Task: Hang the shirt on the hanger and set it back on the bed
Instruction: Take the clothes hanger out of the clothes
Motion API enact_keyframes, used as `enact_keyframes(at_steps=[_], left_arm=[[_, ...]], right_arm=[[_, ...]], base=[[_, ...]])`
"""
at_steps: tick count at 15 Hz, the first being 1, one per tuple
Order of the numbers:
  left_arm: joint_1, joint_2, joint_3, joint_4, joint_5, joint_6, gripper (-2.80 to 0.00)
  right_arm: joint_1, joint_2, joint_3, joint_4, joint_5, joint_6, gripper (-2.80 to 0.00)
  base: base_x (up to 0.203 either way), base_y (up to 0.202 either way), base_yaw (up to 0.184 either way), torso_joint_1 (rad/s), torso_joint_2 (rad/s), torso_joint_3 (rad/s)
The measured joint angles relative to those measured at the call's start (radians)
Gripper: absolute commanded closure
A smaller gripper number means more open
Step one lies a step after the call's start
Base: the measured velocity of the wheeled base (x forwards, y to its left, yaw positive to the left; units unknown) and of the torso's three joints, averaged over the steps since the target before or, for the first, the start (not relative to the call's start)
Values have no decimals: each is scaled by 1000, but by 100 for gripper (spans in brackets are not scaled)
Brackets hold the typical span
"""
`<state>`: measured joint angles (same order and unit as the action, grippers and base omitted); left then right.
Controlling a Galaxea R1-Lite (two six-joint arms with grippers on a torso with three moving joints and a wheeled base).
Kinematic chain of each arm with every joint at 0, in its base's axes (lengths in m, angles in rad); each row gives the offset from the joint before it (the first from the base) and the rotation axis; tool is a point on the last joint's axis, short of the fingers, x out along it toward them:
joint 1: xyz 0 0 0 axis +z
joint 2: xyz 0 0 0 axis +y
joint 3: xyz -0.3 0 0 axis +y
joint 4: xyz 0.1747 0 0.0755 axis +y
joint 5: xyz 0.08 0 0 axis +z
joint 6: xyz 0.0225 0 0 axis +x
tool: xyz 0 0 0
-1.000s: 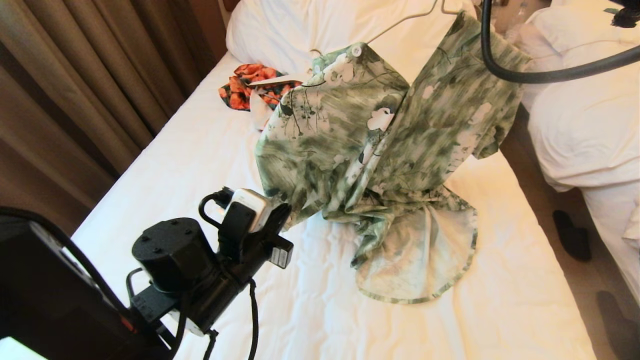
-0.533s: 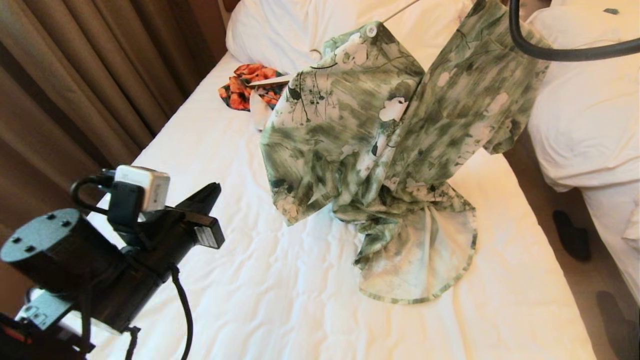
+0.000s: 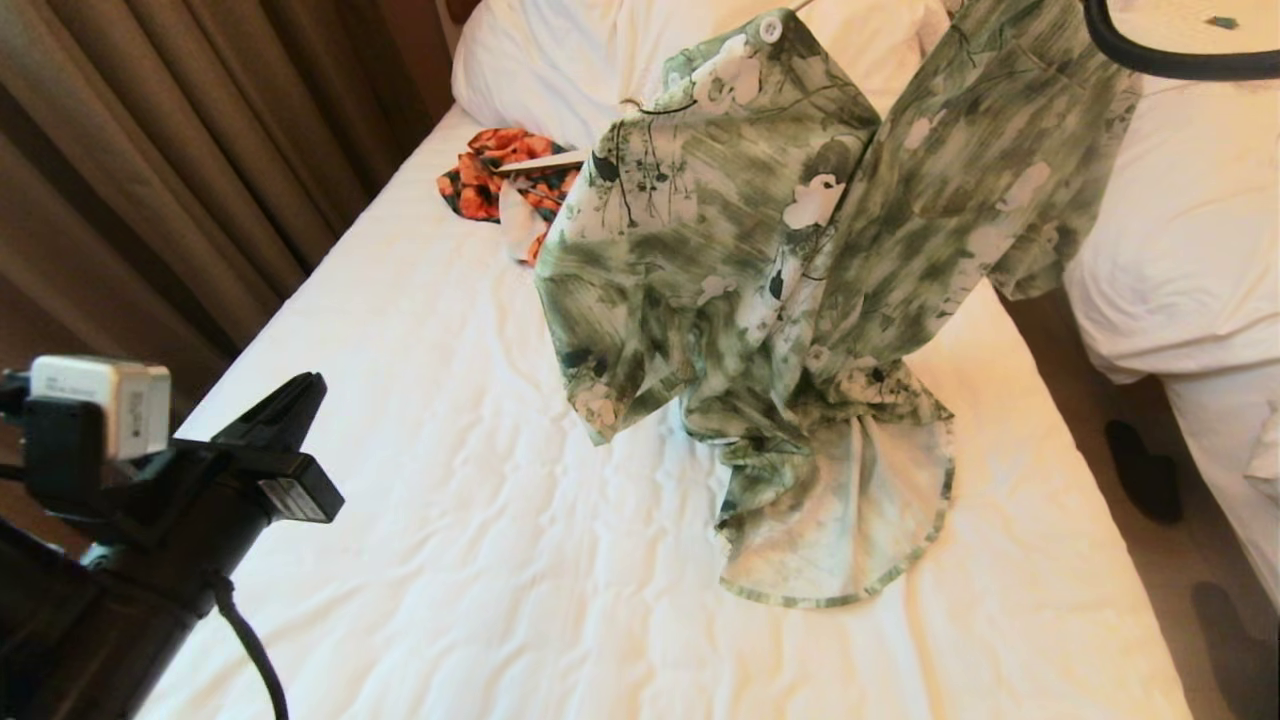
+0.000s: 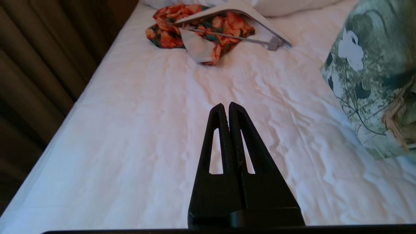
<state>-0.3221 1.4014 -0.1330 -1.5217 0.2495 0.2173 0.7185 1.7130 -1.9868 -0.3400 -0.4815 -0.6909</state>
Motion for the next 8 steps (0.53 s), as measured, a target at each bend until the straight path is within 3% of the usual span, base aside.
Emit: enact_keyframes(at_steps=[3,8], left_arm=[[4,-92,15,18,22,-29,0],[6,-286,19,202,38,-62,0]], right_arm=[[19,-6,0,0,0,-10,0],[25,-13,0,7,-2,-11,0]], base=[[0,0,0,0,0,0],[0,0,0,0,0,0]])
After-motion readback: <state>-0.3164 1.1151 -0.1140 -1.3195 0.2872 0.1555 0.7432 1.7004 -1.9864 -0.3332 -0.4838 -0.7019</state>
